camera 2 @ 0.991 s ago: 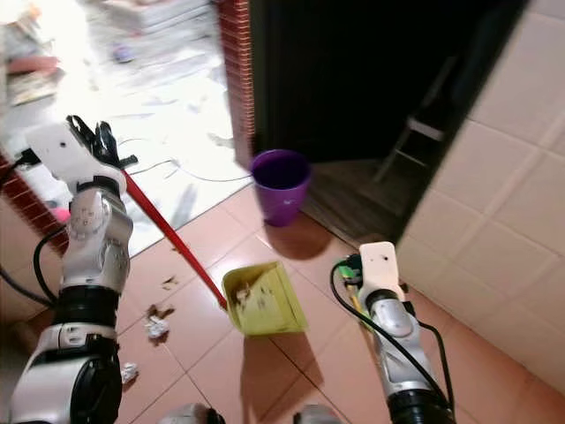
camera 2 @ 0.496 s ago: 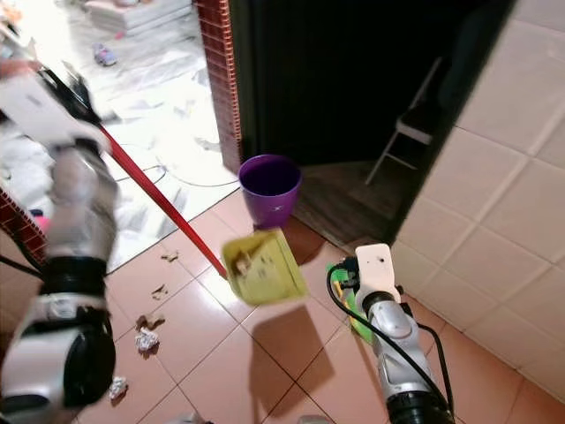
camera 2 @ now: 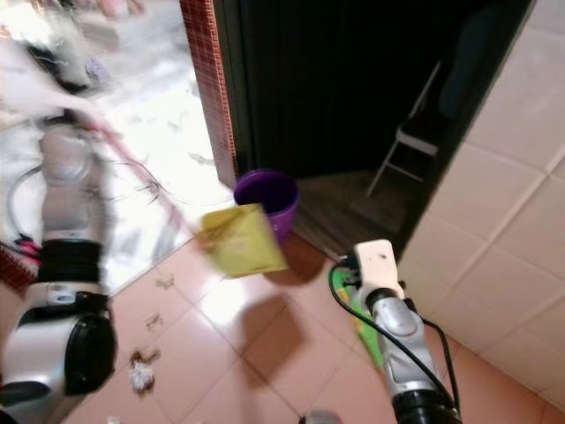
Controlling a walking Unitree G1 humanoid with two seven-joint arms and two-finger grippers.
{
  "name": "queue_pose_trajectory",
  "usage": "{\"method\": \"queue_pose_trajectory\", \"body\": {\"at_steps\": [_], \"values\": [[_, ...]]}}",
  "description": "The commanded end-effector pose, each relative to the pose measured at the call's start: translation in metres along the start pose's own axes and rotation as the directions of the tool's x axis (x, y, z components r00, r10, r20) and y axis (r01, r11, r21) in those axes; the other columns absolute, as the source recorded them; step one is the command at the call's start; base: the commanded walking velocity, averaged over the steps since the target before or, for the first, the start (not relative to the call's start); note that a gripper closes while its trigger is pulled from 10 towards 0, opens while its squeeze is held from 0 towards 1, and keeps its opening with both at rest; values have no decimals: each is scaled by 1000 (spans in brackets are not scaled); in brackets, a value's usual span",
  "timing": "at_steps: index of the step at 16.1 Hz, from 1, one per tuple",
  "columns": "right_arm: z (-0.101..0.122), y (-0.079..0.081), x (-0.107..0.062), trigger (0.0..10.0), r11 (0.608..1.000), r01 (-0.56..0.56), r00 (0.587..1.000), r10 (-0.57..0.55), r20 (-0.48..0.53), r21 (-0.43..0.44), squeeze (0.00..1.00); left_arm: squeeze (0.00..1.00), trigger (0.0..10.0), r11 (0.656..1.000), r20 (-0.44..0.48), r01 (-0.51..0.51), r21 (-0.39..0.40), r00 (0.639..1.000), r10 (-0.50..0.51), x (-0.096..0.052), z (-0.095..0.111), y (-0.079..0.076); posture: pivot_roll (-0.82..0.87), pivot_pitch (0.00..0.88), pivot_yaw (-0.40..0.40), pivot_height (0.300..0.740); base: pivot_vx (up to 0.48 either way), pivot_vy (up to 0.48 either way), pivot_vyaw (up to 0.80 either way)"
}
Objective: Sweep floor
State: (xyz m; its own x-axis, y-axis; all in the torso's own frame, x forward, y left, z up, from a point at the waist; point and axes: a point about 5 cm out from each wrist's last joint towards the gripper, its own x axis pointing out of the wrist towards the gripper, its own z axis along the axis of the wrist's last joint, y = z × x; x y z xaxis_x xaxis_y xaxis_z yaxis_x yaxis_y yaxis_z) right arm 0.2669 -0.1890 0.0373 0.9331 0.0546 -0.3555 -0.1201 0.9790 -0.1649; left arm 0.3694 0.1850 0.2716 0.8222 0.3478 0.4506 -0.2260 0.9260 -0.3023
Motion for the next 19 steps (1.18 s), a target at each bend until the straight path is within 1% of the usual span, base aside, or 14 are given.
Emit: {"method": "queue_pose_trajectory", "body": {"at_steps": [1,3,7,11,13,14,16,17,19], "values": [[-15,16,0,10000,997,-59,995,63,-76,57,0,0,10000,998,130,-34,-60,991,41,12,33,8,-108,0,72,740,420,0,0],[-16,17,0,10000,996,-67,994,71,-78,52,0,0,10000,997,138,-29,-69,990,38,15,36,5,-108,0,73,740,420,0,0],[-16,20,1,10000,995,-83,993,87,-81,55,0,0,10000,997,171,-32,-75,984,45,26,47,4,-110,0,74,740,408,252,0],[-18,23,1,10000,994,-97,991,101,-88,58,0,0,10000,996,176,-47,-79,983,60,31,49,6,-108,0,78,740,371,304,0],[-19,23,0,10000,993,-101,990,106,-90,62,0,0,10000,994,183,-64,-93,980,80,36,53,6,-109,0,78,740,362,317,0],[-19,23,0,10000,993,-103,990,108,-90,63,0,0,10000,995,198,-63,-80,977,78,37,55,5,-110,0,78,740,352,326,0],[-19,24,1,10000,992,-105,990,110,-90,64,0,0,10000,994,201,-71,-85,976,87,41,57,6,-111,0,78,740,352,326,0],[-19,24,0,10000,991,-116,988,123,-92,71,0,0,10000,995,211,-67,-74,974,82,42,58,5,-112,0,79,740,345,334,0],[-20,25,0,10000,989,-128,986,135,-95,77,0,0,10000,994,205,-60,-88,976,77,43,56,2,-112,0,79,740,347,332,0]]}}
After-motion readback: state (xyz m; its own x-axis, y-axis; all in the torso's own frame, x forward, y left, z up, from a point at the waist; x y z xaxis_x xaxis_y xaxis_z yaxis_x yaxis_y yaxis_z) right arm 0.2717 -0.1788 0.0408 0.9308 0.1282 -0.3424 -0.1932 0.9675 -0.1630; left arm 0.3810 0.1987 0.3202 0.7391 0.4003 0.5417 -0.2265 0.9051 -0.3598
